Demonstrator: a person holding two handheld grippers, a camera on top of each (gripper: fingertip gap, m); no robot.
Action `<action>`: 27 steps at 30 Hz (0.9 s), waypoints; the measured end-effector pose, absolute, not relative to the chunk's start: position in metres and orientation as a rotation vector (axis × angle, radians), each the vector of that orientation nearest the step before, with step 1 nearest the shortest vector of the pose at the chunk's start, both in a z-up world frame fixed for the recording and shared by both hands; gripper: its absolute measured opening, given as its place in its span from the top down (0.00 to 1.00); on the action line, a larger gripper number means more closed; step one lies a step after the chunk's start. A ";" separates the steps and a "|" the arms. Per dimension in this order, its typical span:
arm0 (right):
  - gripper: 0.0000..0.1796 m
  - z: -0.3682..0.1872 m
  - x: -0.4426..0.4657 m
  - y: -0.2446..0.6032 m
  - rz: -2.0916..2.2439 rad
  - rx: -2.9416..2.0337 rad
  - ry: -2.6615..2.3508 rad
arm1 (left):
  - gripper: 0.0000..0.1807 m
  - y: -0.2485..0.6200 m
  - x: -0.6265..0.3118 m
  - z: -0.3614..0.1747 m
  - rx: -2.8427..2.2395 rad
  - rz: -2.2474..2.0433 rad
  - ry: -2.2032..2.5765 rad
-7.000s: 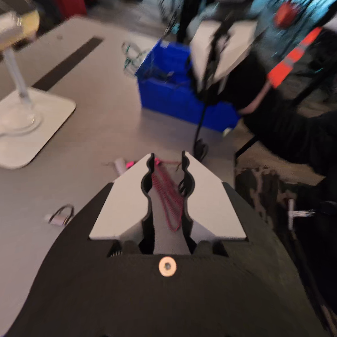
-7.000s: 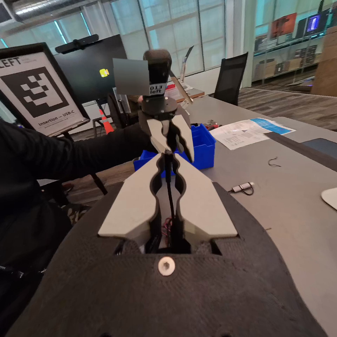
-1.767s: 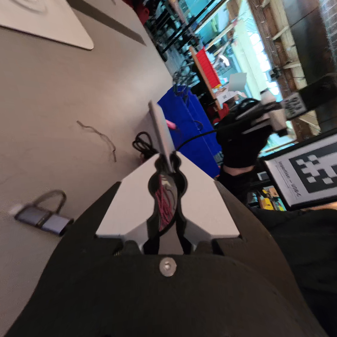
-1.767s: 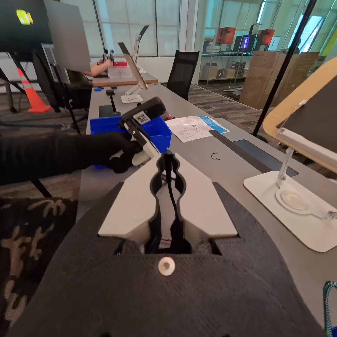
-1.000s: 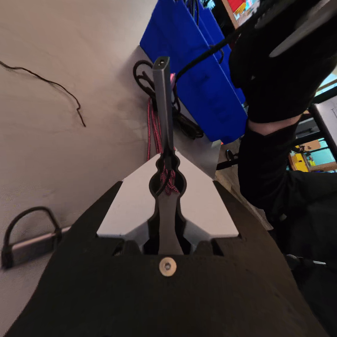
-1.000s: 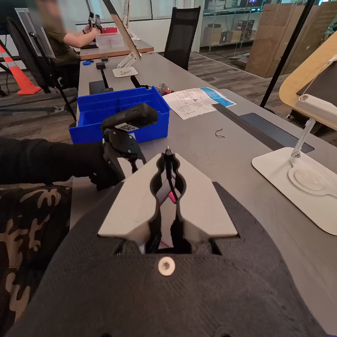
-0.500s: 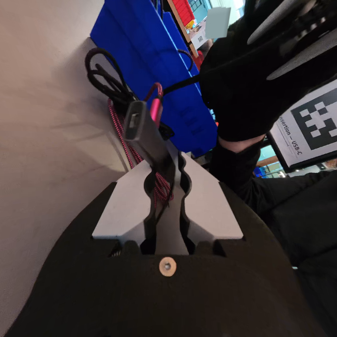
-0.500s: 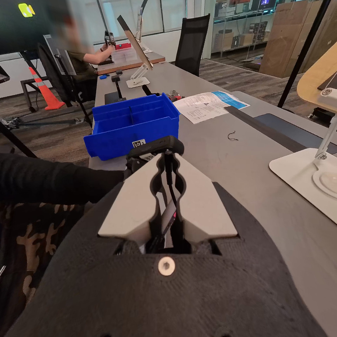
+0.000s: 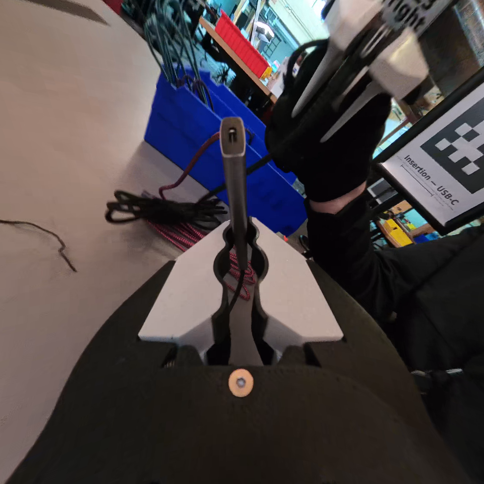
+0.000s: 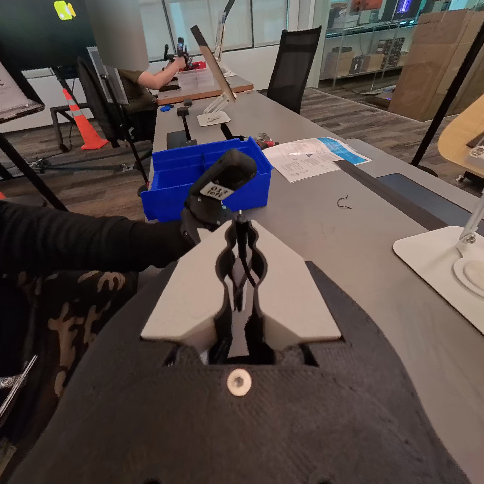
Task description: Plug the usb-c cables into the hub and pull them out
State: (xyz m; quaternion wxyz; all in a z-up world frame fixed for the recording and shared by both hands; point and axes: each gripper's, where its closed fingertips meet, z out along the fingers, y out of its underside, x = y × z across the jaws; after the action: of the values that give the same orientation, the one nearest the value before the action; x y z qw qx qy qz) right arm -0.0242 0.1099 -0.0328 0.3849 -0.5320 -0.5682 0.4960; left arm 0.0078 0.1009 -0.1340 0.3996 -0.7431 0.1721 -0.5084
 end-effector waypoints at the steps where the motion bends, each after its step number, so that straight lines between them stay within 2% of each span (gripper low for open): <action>1: 0.97 -0.034 -0.025 0.107 1.270 -1.353 -1.465 | 0.96 0.102 0.002 -0.129 -1.864 -1.261 0.430; 6: 0.97 -0.036 -0.028 0.095 1.202 -1.334 -1.544 | 0.96 0.106 -0.019 -0.113 -1.829 -1.197 0.409; 12: 0.97 0.024 0.013 0.147 0.984 -1.327 -1.192 | 0.96 0.114 -0.060 -0.085 -1.747 -1.133 0.306; 16: 0.97 0.045 0.044 0.150 0.880 -1.316 -1.158 | 0.96 0.115 -0.080 -0.061 -1.672 -1.101 0.283; 27: 0.97 -0.019 -0.006 0.108 1.156 -1.431 -1.486 | 0.96 0.099 -0.035 -0.053 -1.654 -0.994 0.587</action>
State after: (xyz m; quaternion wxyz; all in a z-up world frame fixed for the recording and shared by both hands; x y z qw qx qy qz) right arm -0.0058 0.1075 -0.0189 0.3786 -0.5600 -0.5817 0.4525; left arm -0.0354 0.0987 -0.0525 0.5332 -0.6936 0.2462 -0.4171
